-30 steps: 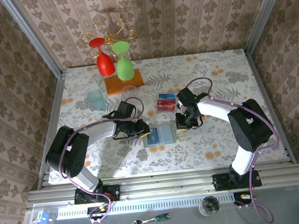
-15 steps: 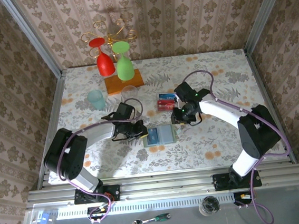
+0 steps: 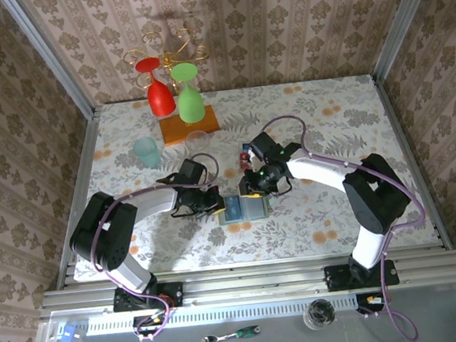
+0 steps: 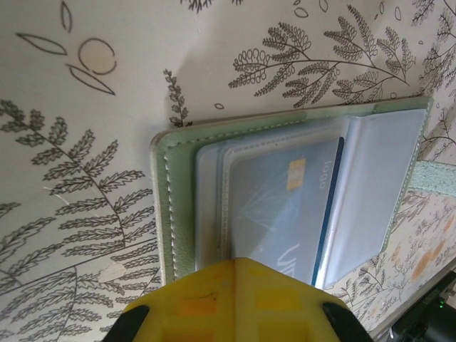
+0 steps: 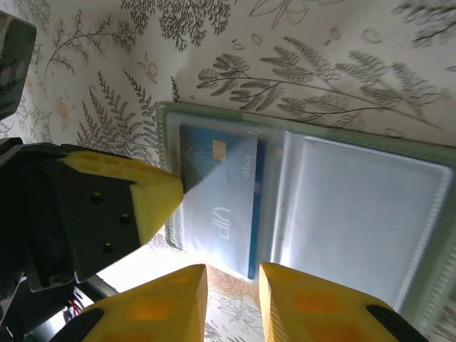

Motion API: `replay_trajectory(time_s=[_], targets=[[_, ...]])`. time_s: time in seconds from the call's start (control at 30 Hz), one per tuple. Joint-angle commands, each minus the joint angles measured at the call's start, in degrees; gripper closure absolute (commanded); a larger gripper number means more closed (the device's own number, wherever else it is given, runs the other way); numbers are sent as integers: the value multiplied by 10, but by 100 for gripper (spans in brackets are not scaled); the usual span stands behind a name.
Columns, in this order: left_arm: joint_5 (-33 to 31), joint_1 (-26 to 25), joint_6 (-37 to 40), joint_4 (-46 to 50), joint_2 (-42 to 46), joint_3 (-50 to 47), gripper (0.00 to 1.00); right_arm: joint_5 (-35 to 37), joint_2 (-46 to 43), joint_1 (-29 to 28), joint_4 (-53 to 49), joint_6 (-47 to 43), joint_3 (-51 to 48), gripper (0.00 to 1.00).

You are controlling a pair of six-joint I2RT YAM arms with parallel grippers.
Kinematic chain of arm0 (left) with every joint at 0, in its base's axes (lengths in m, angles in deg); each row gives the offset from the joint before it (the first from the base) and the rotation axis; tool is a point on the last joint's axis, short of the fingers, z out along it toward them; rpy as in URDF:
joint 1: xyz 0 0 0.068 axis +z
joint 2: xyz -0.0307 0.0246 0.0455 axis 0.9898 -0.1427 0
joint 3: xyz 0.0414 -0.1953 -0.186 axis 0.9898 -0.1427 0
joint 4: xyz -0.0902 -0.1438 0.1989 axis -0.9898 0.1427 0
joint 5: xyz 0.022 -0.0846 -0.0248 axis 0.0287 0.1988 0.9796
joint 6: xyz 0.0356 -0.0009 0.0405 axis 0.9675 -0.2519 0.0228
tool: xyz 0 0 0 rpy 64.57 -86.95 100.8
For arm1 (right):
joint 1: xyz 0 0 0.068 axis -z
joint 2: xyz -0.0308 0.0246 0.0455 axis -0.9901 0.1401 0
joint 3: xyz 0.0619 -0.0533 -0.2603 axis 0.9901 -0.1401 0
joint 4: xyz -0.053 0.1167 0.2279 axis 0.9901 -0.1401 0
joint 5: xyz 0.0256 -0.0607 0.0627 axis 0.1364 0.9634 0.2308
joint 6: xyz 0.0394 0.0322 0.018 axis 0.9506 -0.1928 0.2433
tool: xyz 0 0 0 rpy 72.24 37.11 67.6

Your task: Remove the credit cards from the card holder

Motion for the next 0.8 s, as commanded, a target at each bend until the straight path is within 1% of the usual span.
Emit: replay_trajectory(time_s=[0.0,0.23,0.6,0.77], targets=[[-2,4,5,-3,-7,-9,100,-28,20,-9,30,22,9,74],[-1,5,4,-9,-10,-14,100,-46,54,-17,57,34,14,73],[3,7,3,-11,-13,-16,100,-40,85,-19,65,33,11,73],[4,7,4,-11,-14,-16,100,-46,93,-18,76,36,6,76]])
